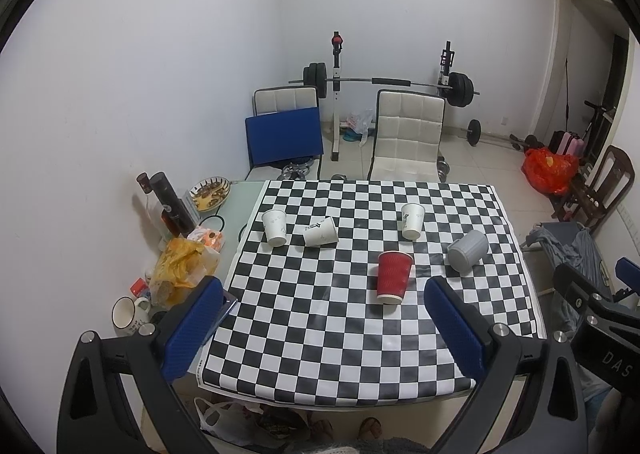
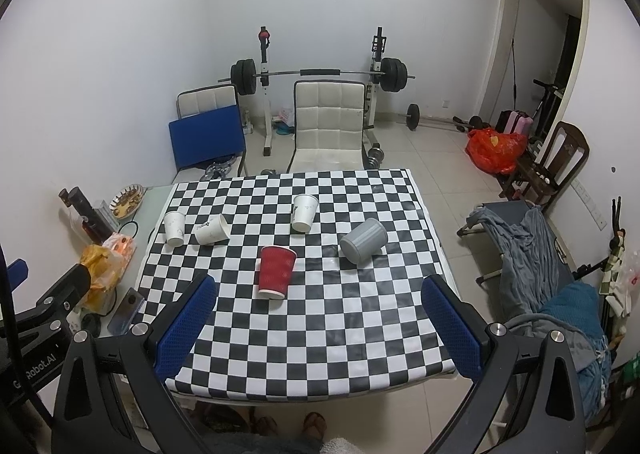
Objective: Flip cup upright
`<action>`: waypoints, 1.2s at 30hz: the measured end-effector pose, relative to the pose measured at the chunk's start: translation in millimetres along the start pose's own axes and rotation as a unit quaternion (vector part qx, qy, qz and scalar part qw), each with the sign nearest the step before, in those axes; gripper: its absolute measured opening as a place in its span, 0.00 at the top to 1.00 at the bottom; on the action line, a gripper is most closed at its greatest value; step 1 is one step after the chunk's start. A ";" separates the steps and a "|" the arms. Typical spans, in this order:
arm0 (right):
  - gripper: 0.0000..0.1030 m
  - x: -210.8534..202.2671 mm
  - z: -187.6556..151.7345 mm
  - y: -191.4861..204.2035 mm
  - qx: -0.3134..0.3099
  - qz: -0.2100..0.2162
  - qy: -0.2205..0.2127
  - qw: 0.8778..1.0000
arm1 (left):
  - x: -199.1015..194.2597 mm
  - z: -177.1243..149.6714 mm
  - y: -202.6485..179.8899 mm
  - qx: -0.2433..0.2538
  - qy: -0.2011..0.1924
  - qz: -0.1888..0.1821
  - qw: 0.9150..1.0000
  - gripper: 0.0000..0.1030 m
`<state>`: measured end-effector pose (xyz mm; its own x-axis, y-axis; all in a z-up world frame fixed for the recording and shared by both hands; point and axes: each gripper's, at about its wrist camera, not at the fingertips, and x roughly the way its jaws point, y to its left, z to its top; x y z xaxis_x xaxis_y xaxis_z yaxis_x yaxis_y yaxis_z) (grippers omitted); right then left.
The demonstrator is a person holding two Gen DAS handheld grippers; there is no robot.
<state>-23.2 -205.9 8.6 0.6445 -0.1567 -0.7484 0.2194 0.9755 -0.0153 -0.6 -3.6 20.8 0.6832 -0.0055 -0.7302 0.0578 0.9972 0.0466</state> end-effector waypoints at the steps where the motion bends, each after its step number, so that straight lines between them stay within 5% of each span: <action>1: 0.00 -1.0 1.1 0.2 0.000 0.000 0.000 1.000 | 0.2 -1.4 0.3 0.000 -0.001 0.000 1.000 0.00; 19: 0.00 11.0 18.1 3.6 0.001 0.019 0.016 1.000 | 3.7 10.8 -4.1 -0.012 0.004 0.012 1.000 0.00; 36: 0.00 215.7 -9.0 17.6 -0.010 0.048 0.133 0.990 | 148.6 -6.5 11.9 -0.021 0.099 0.136 0.985 0.00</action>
<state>113.1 -221.2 -159.0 0.4455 -0.0192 -0.8951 0.1505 0.9871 0.0537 96.8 8.0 -91.5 0.5136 0.2734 -0.8133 -0.1420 0.9619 0.2337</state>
